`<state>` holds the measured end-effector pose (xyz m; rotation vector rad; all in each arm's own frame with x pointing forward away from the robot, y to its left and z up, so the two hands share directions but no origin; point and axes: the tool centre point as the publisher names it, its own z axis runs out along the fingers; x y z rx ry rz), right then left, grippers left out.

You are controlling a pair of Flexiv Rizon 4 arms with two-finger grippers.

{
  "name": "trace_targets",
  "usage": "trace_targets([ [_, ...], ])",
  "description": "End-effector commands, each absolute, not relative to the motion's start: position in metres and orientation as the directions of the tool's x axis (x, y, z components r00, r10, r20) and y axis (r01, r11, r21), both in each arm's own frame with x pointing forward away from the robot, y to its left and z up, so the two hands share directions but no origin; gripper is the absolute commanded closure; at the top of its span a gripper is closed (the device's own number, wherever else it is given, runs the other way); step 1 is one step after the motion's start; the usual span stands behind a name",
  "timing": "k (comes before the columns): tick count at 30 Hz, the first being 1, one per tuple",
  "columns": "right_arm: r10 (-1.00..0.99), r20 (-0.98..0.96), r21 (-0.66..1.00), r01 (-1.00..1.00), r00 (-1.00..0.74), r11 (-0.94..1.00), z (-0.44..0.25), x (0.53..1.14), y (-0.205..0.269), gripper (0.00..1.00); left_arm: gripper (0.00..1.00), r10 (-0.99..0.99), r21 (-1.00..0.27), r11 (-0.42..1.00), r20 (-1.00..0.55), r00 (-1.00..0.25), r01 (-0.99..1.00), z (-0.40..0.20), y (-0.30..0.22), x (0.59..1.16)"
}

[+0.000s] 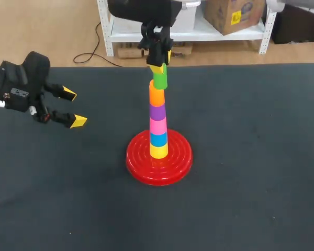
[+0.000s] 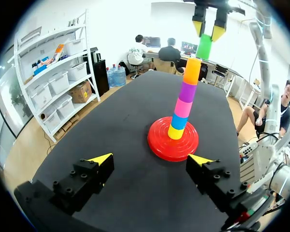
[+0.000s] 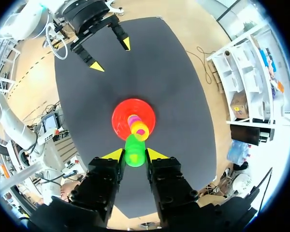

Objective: Pick up and stack the cylinders on the red base in this order: pink,purple,orange,green

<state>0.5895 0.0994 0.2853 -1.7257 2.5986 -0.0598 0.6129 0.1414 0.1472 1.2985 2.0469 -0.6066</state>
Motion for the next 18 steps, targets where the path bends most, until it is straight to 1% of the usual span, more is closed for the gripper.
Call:
trace_targets([
  [1, -0.917, 0.018, -0.049, -0.916, -0.399, 0.397, 0.2825, 0.5928, 0.1025, 1.00, 0.00, 0.624, -0.048, 0.408, -0.714, -0.317, 0.912, 0.1474, 0.1409, 0.6141],
  [18, -0.908, 0.036, -0.032, -0.909, -0.417, 0.416, 0.2763, 0.5985, 0.1050, 1.00, 0.00, 0.624, -0.048, 0.408, -0.714, -0.317, 0.912, 0.1474, 0.1409, 0.6141],
])
